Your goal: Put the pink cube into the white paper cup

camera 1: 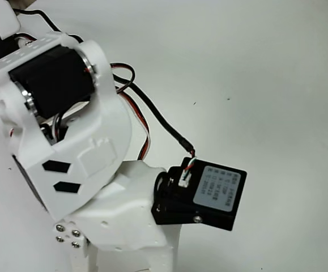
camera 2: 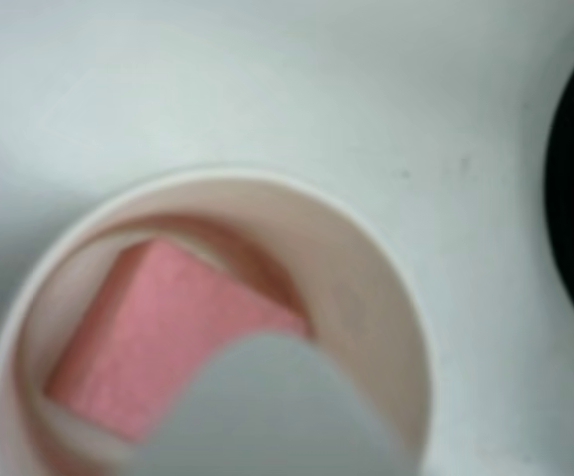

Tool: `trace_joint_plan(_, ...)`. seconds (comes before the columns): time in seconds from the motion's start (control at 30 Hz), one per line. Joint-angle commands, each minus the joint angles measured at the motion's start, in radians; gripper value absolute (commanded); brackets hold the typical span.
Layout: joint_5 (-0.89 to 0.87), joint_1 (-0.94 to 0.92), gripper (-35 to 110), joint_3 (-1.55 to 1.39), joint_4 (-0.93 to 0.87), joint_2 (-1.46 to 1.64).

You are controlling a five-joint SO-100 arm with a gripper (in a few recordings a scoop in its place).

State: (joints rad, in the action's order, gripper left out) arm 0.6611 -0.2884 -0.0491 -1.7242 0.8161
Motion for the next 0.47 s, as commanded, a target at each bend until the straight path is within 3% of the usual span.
trace_joint_plan(0.0, 0.018, 0.0, 39, 0.114, -0.031, 0.051)
trace_joint_plan(0.43, 0.021, 0.038, 39, 0.084, -0.052, 0.064)
